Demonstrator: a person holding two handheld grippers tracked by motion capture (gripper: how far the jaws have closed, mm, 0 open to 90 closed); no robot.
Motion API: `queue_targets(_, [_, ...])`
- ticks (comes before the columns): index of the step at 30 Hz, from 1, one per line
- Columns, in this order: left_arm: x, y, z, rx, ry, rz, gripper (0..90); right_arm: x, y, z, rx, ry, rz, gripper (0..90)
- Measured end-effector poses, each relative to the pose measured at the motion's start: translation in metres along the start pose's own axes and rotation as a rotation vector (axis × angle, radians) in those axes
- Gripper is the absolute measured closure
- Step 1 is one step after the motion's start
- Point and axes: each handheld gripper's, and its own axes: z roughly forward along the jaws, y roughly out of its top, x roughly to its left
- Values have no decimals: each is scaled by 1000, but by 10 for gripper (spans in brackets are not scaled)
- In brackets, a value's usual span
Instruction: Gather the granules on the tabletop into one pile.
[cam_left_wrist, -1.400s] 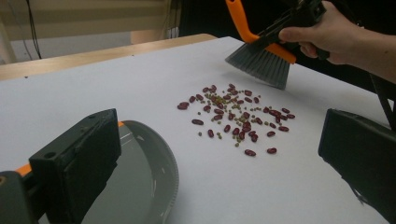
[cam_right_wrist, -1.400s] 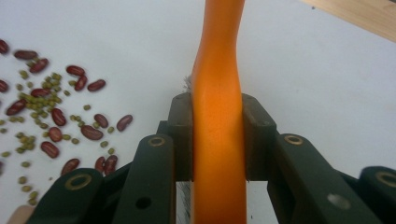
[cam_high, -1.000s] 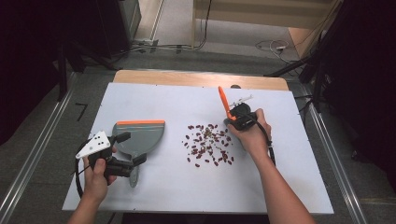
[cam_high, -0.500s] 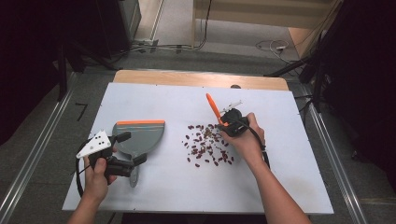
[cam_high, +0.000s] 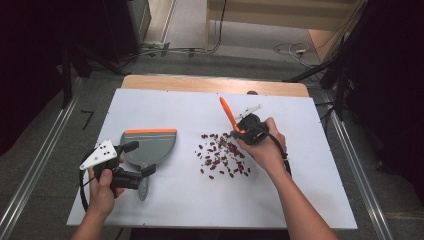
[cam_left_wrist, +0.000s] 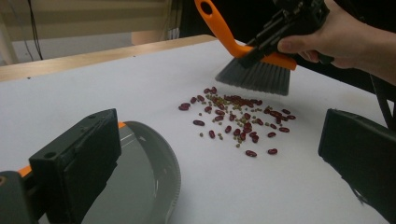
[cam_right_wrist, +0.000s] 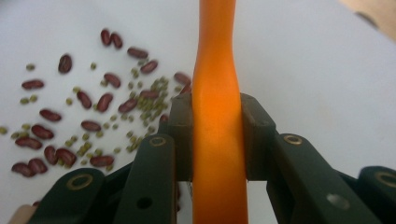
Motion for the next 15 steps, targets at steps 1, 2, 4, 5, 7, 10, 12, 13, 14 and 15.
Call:
queue_targets(1, [0,0,0,4,1,1,0,-3,4,-1,-21,6,-15,691])
queue_targets(2, [0,0,0,4,1,2,0,-6,7,0,-40,8,-26,691])
queue_targets(4, [0,1,0,3,2,2,0,-9,15,5,-57,0,-59,691])
queue_targets(5, [0,1,0,0,1,-2,0,-11,19,8,-61,3,-75,691])
queue_targets(7, [1,2,-2,-6,-4,-6,0,-14,27,17,-62,34,-110,691])
queue_targets(10, [2,2,-3,-18,-2,-17,0,-17,35,33,-104,36,-222,691])
queue_targets(12, [3,2,-4,-17,-1,-18,0,-17,41,42,-95,21,-252,692])
queue_targets(13, [3,2,-4,-16,-1,-19,0,-16,43,46,-84,9,-266,691])
queue_targets(14, [4,2,-4,-15,-1,-20,0,-16,44,50,-74,10,-276,691])
queue_targets(15, [4,1,-4,-11,0,-20,0,-14,45,54,-58,13,-278,691])
